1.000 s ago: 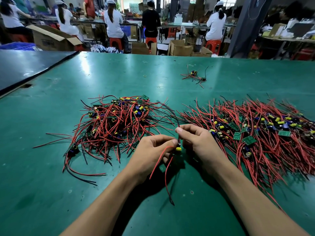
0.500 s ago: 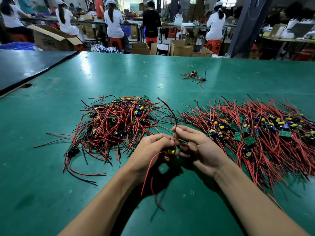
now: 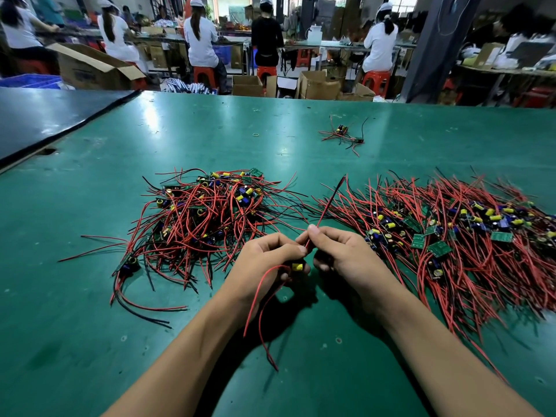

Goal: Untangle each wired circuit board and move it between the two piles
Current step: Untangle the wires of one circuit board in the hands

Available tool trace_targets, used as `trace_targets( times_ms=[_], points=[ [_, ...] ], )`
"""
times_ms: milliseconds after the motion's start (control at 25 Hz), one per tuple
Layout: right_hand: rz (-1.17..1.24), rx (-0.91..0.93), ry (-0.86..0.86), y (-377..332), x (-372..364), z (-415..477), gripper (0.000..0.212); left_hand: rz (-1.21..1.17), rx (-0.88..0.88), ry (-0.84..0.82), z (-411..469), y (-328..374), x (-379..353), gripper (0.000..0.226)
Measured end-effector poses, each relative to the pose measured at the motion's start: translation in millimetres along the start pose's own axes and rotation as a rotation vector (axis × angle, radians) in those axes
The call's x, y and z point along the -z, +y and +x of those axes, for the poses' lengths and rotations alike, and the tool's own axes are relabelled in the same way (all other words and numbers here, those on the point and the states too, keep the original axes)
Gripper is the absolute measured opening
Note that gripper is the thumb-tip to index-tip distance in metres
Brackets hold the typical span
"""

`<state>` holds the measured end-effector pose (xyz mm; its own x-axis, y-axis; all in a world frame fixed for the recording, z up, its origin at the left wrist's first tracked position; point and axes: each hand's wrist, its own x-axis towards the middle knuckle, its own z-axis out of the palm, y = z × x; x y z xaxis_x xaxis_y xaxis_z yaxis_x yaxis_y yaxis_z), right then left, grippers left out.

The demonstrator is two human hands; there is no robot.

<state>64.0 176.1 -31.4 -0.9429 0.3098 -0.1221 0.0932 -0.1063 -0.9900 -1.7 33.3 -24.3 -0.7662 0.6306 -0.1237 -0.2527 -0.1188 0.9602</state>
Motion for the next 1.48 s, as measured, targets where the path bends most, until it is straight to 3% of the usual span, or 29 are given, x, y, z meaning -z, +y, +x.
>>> trace_targets(
  times_ms=[240, 440, 520, 720, 880, 1000, 1160, 1360, 1480],
  points=[
    [0.246, -0.029, -0.11, 4, 4, 7, 0.03, -0.14, 0.069, -0.101, 3, 1, 1, 0.014],
    [0.019, 0.137, 0.22, 9, 4, 8, 0.019, -0.081, 0.034, 0.027, 2, -3, -2, 0.011],
    [0.025, 0.167, 0.268, 8, 2, 9, 0.016, -0.11, 0.021, 0.089, 3, -3, -4, 0.009],
    [0.317, 0.145, 0.224, 0, 1, 12, 0.014, -0.104, 0.007, 0.113, 5, -2, -2, 0.006],
    [0.264, 0.064, 0.208, 1, 4, 12, 0.028, -0.012, -0.009, -0.003, 1, -5, -2, 0.006],
    [0.163, 0.069, 0.092, 2, 0, 7, 0.026, 0.073, -0.016, -0.028, 1, -8, -3, 0.009],
    [0.191, 0.019, -0.05, 2, -6, 0, 0.053, 0.062, 0.0, -0.06, 3, -9, 0, 0.015],
    [0.194, 0.025, -0.077, 2, -10, -3, 0.039, 0.174, -0.03, -0.199, 2, -10, 4, 0.018],
    [0.112, 0.025, -0.042, 0, -6, -3, 0.044, 0.296, -0.032, -0.282, 1, -7, 7, 0.026]
  ],
)
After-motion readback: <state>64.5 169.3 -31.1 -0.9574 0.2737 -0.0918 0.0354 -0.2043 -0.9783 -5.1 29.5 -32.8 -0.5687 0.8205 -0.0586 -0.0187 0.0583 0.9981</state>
